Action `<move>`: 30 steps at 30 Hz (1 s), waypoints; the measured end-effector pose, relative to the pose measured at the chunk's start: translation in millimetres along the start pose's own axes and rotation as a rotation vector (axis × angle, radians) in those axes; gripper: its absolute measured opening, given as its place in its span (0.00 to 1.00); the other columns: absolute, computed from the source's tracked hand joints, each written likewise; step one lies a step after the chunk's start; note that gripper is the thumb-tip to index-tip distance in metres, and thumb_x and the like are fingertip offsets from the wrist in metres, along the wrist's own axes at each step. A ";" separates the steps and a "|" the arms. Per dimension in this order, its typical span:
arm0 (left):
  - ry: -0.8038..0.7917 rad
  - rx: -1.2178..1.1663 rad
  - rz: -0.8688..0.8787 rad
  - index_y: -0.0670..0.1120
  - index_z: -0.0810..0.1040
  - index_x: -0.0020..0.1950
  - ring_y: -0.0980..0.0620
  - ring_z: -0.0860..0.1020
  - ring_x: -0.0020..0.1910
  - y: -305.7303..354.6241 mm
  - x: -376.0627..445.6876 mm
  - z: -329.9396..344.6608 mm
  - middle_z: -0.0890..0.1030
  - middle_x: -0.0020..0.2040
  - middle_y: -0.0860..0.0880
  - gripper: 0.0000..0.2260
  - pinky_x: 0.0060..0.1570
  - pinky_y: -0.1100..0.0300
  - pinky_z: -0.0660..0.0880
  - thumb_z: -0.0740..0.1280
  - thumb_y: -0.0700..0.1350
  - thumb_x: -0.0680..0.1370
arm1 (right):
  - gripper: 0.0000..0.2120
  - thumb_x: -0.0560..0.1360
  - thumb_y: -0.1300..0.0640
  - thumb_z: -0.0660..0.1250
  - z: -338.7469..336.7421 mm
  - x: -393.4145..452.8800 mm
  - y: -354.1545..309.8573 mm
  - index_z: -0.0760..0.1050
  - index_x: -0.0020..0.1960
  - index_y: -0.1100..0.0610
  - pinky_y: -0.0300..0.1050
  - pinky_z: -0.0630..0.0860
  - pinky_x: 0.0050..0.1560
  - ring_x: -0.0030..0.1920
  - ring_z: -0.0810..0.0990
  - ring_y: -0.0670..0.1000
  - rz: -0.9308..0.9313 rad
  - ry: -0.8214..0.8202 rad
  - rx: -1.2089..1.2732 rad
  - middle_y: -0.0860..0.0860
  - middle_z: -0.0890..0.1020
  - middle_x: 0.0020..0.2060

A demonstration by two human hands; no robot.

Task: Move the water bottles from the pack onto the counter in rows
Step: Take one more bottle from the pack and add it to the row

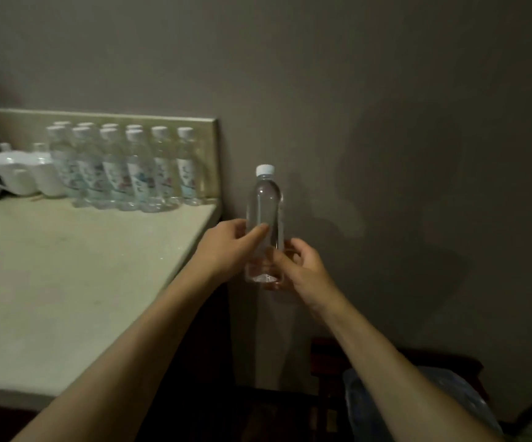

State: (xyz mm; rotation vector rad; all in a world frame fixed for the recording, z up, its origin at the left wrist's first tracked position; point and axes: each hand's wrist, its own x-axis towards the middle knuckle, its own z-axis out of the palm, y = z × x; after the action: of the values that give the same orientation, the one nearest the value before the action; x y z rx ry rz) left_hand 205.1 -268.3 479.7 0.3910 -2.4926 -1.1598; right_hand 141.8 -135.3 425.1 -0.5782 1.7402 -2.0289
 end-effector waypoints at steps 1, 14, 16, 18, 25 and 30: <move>0.009 0.110 0.022 0.50 0.82 0.51 0.57 0.79 0.37 -6.7 1.2 -16.3 0.81 0.38 0.54 0.17 0.34 0.63 0.70 0.66 0.62 0.76 | 0.17 0.76 0.59 0.68 18.3 3.1 0.1 0.67 0.62 0.59 0.44 0.83 0.37 0.43 0.85 0.47 -0.023 0.007 -0.014 0.60 0.80 0.54; 0.058 0.041 0.190 0.53 0.82 0.55 0.56 0.80 0.42 -97.8 21.7 -144.7 0.82 0.43 0.55 0.16 0.44 0.53 0.80 0.75 0.57 0.70 | 0.23 0.71 0.60 0.75 180.1 52.7 1.3 0.71 0.63 0.53 0.47 0.80 0.56 0.54 0.83 0.46 -0.172 0.102 -0.277 0.49 0.83 0.54; 0.053 -0.021 0.191 0.53 0.81 0.58 0.57 0.80 0.44 -111.1 30.3 -149.7 0.82 0.44 0.56 0.18 0.45 0.56 0.80 0.76 0.54 0.70 | 0.24 0.70 0.58 0.75 185.6 65.1 3.8 0.72 0.62 0.53 0.51 0.80 0.57 0.54 0.82 0.47 -0.156 0.104 -0.345 0.49 0.82 0.54; 0.057 -0.084 0.168 0.53 0.81 0.60 0.56 0.82 0.45 -123.8 42.0 -152.5 0.84 0.47 0.55 0.20 0.48 0.53 0.81 0.77 0.52 0.69 | 0.22 0.69 0.57 0.76 189.6 78.8 5.4 0.73 0.59 0.51 0.52 0.80 0.57 0.52 0.82 0.47 -0.169 0.127 -0.419 0.49 0.83 0.52; 0.070 -0.097 0.162 0.49 0.78 0.65 0.56 0.81 0.53 -140.0 79.5 -148.6 0.83 0.57 0.53 0.18 0.56 0.54 0.80 0.72 0.46 0.75 | 0.24 0.72 0.59 0.73 203.8 125.7 5.9 0.71 0.66 0.55 0.45 0.78 0.55 0.57 0.78 0.50 -0.232 0.225 -0.593 0.51 0.75 0.59; 0.071 0.126 0.177 0.50 0.77 0.64 0.56 0.81 0.50 -152.5 106.5 -143.0 0.83 0.56 0.52 0.18 0.52 0.55 0.80 0.72 0.49 0.75 | 0.23 0.73 0.57 0.71 209.0 153.4 24.2 0.69 0.66 0.54 0.42 0.77 0.52 0.59 0.77 0.50 -0.204 0.281 -0.667 0.50 0.74 0.61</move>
State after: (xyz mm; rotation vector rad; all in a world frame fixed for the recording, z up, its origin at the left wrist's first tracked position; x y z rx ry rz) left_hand 186.3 -501.9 468.8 0.2344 -2.4874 -0.9085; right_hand 130.5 -395.2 437.4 -0.7107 2.6495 -1.6785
